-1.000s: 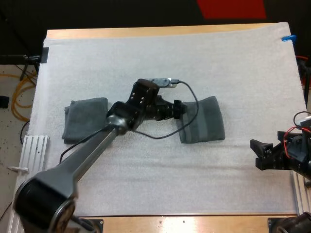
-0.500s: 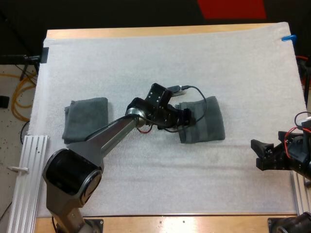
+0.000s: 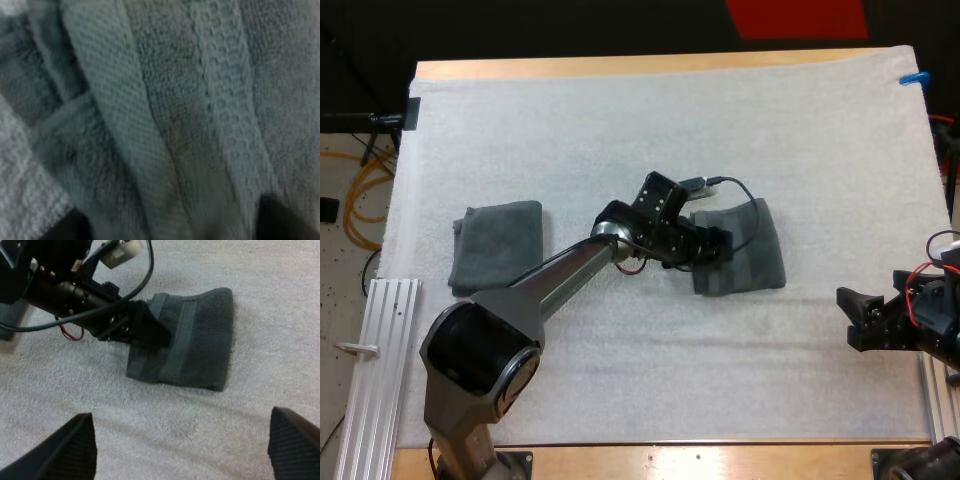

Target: Pick towel from pile fold and stack

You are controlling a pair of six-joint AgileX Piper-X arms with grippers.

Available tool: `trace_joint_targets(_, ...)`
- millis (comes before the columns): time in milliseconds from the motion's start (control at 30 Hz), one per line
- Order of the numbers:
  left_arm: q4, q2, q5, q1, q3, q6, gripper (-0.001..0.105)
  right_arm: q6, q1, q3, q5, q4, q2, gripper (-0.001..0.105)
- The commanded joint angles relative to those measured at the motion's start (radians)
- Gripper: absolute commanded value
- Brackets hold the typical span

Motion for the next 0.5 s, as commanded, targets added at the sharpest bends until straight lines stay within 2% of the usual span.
trace_joint_targets(0,0.004,0.003,0.008,-0.008,-0.004,-0.008,0.048,-0.004,0.002,0.0,0.002,0.001,-0.002,0.069)
trace_joint_targets(33,0.004,0.003,0.008,-0.008,-0.004,-0.008,0.045,-0.004,0.002,0.0,0.002,0.001,-0.002,0.069)
trace_joint_targets(133,0.004,0.003,0.008,-0.008,-0.004,-0.008,0.026,-0.004,0.002,0.0,0.002,0.001,-0.002,0.069)
trace_joint_targets(200,0.004,0.003,0.014,-0.008,-0.004,-0.008,0.009,-0.004,0.002,0.0,0.002,0.001,-0.002,0.069)
trace_joint_targets(267,0.004,-0.001,0.029,-0.008,-0.004,0.001,0.0,-0.004,0.002,0.0,0.003,0.001,-0.002,0.069)
trace_joint_targets(333,0.008,-0.014,0.031,-0.007,-0.004,0.032,0.0,-0.004,0.002,0.0,0.009,0.001,-0.002,0.069)
trace_joint_targets(467,0.08,-0.085,-0.004,0.013,-0.012,0.166,0.0,-0.004,0.002,0.0,0.009,0.001,-0.002,0.069)
